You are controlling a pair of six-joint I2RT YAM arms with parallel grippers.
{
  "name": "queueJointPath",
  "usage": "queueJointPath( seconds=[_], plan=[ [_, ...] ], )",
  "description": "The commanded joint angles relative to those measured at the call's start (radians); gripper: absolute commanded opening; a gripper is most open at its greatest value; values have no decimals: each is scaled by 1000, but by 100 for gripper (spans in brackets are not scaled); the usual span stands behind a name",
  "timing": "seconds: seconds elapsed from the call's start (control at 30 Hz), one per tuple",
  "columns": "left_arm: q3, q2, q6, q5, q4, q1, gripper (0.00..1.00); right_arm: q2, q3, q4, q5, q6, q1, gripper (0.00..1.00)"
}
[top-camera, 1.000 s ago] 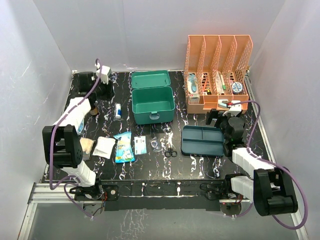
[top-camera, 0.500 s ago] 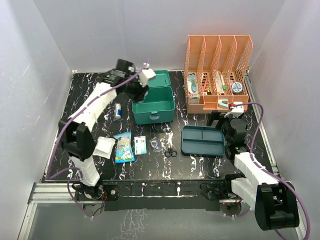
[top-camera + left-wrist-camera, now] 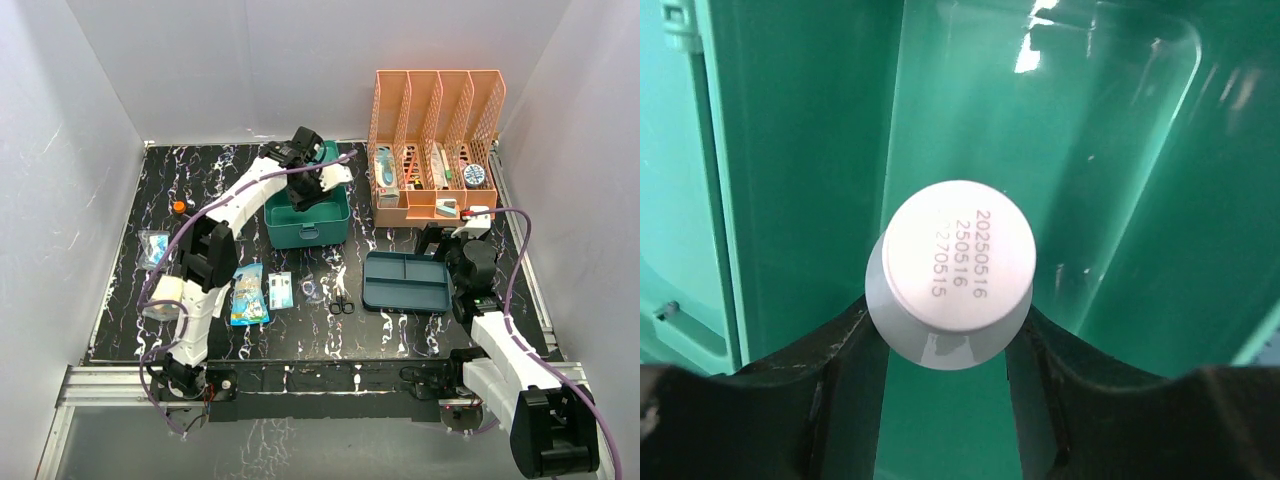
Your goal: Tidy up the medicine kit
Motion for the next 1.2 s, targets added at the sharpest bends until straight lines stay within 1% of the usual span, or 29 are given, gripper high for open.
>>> queueJointPath(
  seconds=[0.0, 0.1, 0.27, 0.5, 0.63, 0.67, 0.77, 0.83, 0.93, 0.97, 1.07, 1.17],
  plan=[
    [120, 49, 88, -105, -94, -31, 0, -17, 37, 19, 14, 5, 3, 98],
    [163, 98, 101, -135, -127, -41, 0, -22, 37, 15, 17, 3, 3, 98],
    [175, 142, 112, -161, -173, -62, 0, -22, 37, 17, 17, 2, 3, 98],
    [151, 124, 99, -152, -156, -65, 51, -29, 32, 18, 15, 3, 3, 98],
    [133, 102, 86, -144, -136, -67, 72, -32, 35, 15, 10, 3, 3, 98],
    [133, 97, 80, -138, -137, -68, 75, -32, 35, 15, 11, 2, 3, 98],
    [134, 64, 55, -130, -129, -70, 78, -33, 37, 14, 6, 4, 3, 98],
    [130, 9, 19, -119, -94, -70, 78, -35, 37, 12, 1, 3, 3, 98],
    [105, -116, -46, -90, -46, -68, 80, -36, 37, 13, -3, 3, 3, 98],
    [89, -181, -66, -80, -32, -67, 82, -34, 37, 14, -4, 3, 3, 98],
    [-2, -336, -123, -64, 31, -62, 83, -23, 37, 19, -10, 2, 3, 98],
    [-138, -496, -205, -70, 119, -34, 84, -20, 37, 15, -11, 1, 2, 98]
  ],
)
